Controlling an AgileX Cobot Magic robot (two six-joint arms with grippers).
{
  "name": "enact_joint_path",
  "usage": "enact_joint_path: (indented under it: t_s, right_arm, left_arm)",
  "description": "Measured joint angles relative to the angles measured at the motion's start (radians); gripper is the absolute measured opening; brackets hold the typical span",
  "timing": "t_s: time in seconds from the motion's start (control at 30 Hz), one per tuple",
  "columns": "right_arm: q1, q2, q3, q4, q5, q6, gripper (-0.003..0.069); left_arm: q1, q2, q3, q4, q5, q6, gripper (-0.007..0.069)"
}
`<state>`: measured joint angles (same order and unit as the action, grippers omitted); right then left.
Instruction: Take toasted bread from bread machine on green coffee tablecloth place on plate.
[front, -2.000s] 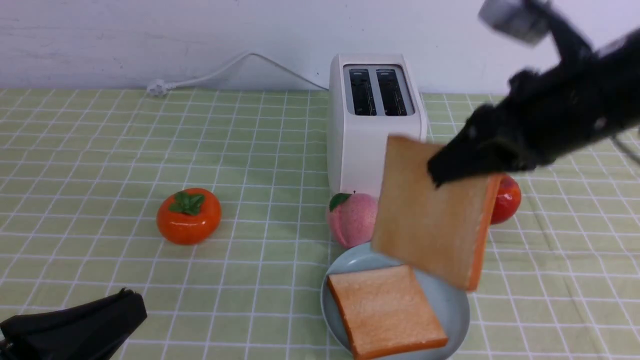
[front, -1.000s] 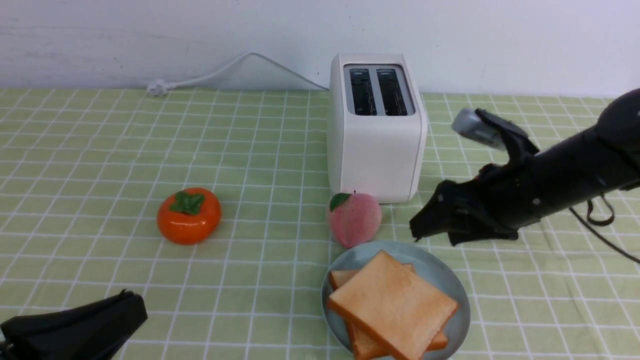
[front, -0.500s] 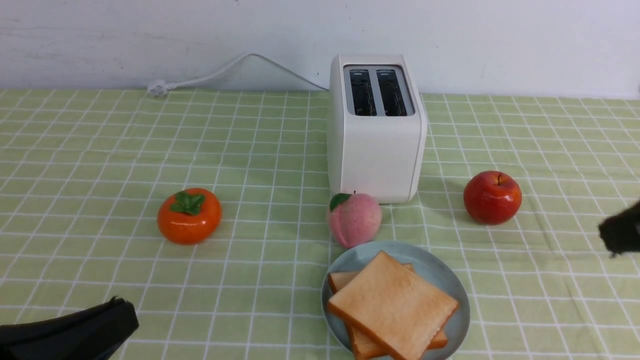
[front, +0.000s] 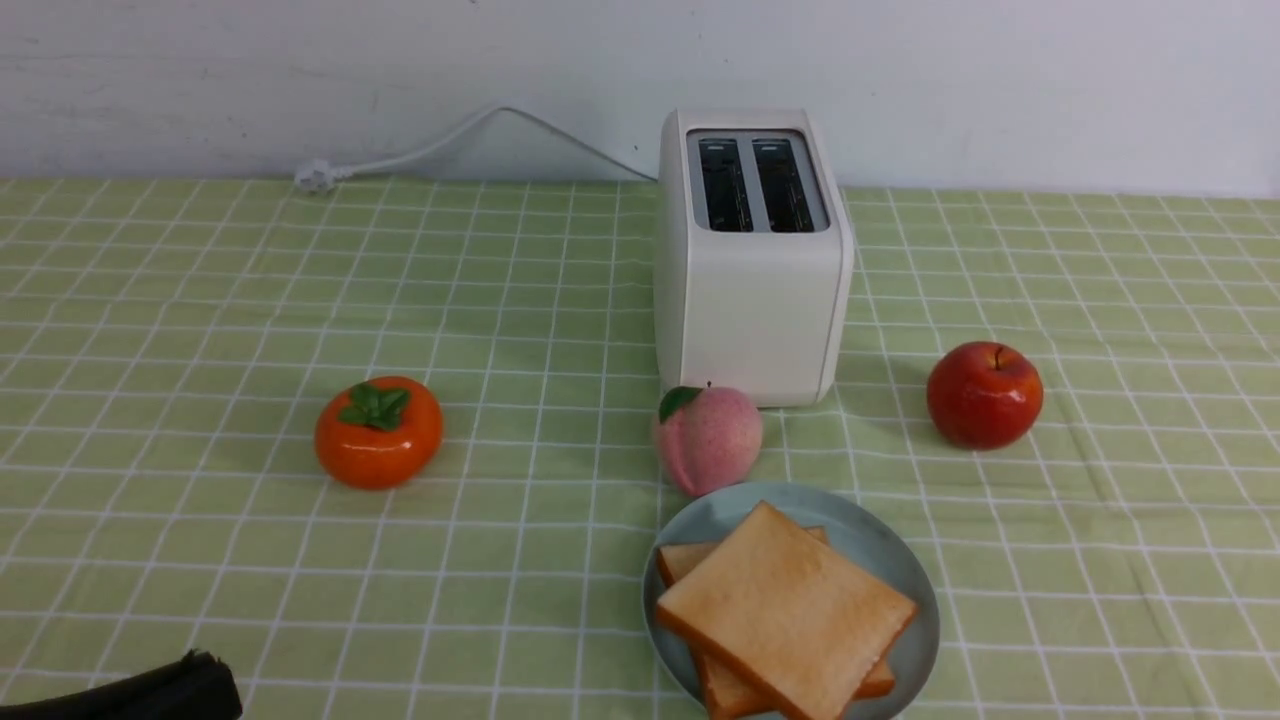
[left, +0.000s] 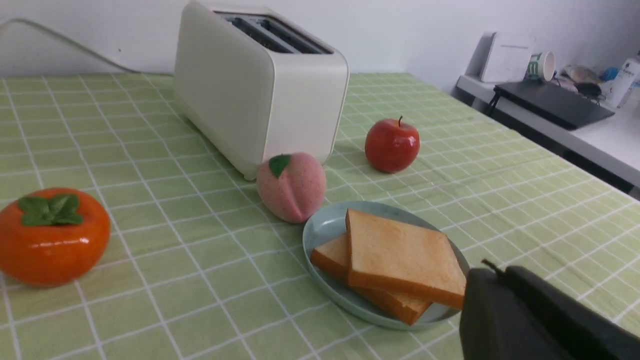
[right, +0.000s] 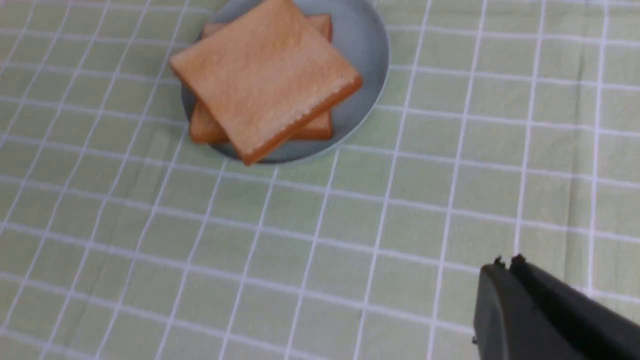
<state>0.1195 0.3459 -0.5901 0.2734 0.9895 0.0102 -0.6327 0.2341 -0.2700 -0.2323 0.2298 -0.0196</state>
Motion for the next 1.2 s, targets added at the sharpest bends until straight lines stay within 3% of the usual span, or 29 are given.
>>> enact_joint_path:
  t_s: [0.23,0.63,0.8,0.93,1.2]
  right_arm:
    - [0.0,-0.047,0.153,0.006,-0.381,0.041,0.0008]
    - [0.0,-0.047,0.23,0.006,-0.372,0.046,0.0015]
    - [-0.012,-0.124,0.256,-0.146,-0.376,0.03,0.0013]
    - [-0.035,-0.262,0.403,-0.299,-0.485,0.038,-0.0011]
    - [-0.049,-0.355,0.605,-0.383,-0.594,0.26,-0.0019]
  left_arm:
    - [0.0,0.0,0.0,0.0,0.037,-0.001,0.0017]
    - [0.0,0.0,0.0,0.001,0.038,-0.001,0.0025]
    - [0.0,0.0,0.0,0.002,0.038,-0.001,0.0031]
    - [0.0,0.0,0.0,0.002,0.038,-0.001,0.0037]
    - [0.0,0.0,-0.001,0.003,0.045,-0.001,0.0039]
